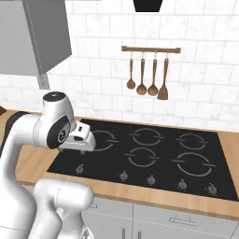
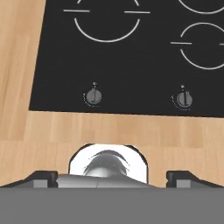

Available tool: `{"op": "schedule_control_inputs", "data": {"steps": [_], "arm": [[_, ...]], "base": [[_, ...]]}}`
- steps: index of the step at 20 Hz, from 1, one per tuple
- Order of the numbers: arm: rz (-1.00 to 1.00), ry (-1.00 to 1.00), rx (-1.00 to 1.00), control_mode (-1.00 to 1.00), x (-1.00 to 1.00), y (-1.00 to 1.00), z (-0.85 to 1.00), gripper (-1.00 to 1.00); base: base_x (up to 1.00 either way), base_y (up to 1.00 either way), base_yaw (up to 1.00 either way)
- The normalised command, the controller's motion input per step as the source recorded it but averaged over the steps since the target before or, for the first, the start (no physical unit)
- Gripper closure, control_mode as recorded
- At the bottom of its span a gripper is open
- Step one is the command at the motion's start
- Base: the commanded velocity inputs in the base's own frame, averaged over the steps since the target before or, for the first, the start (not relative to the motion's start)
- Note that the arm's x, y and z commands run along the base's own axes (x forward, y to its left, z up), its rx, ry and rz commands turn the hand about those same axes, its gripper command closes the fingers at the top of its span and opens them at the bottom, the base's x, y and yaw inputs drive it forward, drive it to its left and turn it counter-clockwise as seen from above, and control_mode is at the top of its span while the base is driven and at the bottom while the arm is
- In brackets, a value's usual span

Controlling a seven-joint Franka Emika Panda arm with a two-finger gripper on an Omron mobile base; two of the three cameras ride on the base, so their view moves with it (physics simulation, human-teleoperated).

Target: Take a straw from the drawer in front and place it inside the glass cup on the dining counter.

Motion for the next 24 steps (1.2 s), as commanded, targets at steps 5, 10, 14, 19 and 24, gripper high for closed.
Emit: {"op": "schedule_control_inputs", "data": {"steps": [5, 10, 14, 19, 24], "arm": [[-0.01, 0.0, 0.0, -1.0, -0.31, 0.0, -0.24, -1.0], [-0.01, 0.0, 0.0, 1.0, -0.12, 0.0, -0.01, -1.0], [0.0, 0.0, 0.0, 1.0, 0.0, 0.0, 0.0, -1.0], [0.0, 0.0, 0.0, 1.0, 0.0, 0.0, 0.0, -1.0], [0.0, 0.0, 0.0, 1.0, 0.0, 0.0, 0.0, -1.0]], "base": [[0.0, 0.0, 0.0], [-0.2, 0.1, -0.02], [-0.39, 0.4, -0.06], [-0.32, 0.47, -0.13], [-0.41, 0.43, -0.29]]}}
